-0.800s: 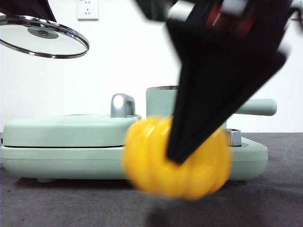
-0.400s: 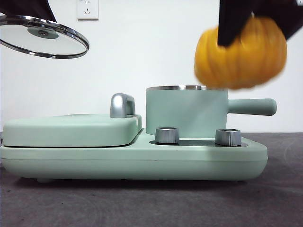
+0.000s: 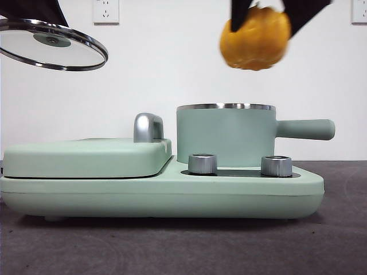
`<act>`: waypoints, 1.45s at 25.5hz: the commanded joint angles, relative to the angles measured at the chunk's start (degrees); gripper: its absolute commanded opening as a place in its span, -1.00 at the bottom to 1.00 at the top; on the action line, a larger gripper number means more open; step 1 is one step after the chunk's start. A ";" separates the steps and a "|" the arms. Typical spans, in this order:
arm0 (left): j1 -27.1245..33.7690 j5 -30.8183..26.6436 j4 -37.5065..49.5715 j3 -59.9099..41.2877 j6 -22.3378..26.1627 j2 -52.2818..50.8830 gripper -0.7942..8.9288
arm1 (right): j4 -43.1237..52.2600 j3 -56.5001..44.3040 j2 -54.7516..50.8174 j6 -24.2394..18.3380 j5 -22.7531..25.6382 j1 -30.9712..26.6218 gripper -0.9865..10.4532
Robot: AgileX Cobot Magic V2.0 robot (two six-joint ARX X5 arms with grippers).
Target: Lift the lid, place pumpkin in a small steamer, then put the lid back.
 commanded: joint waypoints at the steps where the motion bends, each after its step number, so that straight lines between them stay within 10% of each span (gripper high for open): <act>1: -0.07 0.20 1.62 1.14 0.33 0.04 -0.81 | 1.49 5.97 5.60 -2.29 -0.02 -0.74 -0.21; 31: -0.04 0.22 1.62 1.14 0.31 0.04 -0.81 | 12.76 12.63 30.93 -5.27 0.24 -2.32 -0.20; 37: -0.04 0.20 1.60 1.14 0.31 0.04 -0.81 | 13.86 12.68 31.28 -5.20 -0.13 -1.75 0.08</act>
